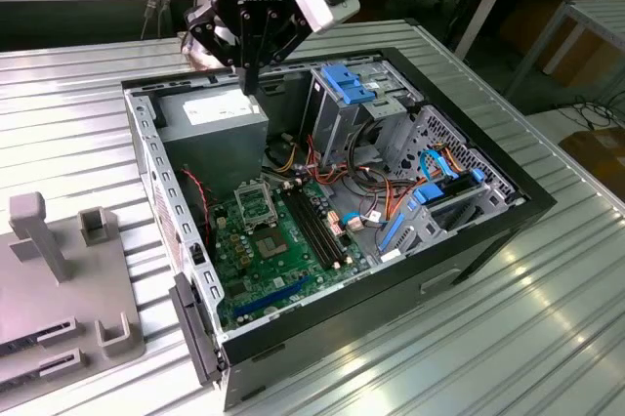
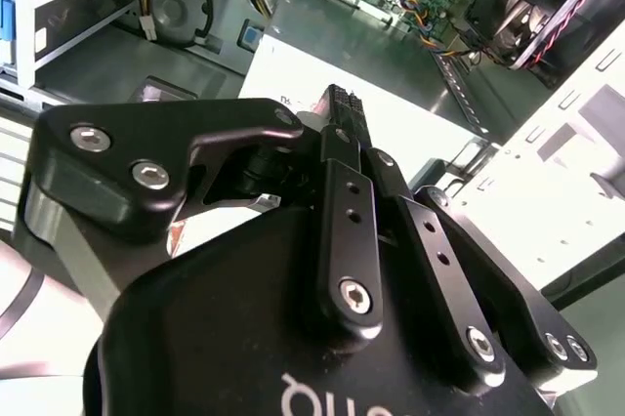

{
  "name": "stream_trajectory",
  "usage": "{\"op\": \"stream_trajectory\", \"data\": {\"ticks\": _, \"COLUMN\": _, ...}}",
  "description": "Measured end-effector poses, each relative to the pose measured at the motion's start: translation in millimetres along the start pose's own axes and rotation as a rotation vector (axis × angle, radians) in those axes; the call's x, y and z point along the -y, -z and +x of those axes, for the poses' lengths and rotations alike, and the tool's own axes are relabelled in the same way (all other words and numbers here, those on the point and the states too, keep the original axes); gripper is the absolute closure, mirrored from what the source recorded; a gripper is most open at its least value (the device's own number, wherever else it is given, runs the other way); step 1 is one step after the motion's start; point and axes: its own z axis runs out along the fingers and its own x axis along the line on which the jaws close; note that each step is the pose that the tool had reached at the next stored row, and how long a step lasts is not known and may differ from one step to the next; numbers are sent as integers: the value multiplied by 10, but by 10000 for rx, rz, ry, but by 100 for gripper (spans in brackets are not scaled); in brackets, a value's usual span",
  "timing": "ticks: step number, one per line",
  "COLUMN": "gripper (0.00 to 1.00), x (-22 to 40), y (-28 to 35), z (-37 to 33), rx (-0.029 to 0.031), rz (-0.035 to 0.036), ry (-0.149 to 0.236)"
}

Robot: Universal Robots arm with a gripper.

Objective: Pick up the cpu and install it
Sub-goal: 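Reach for the cpu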

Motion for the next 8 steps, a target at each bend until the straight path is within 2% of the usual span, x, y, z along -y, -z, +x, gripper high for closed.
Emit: {"op": "stream_trajectory", "data": {"ticks": 8, "gripper": 89, "x": 3, "y": 0, "z": 32, "rx": 0, "rz": 0, "ry": 0}}
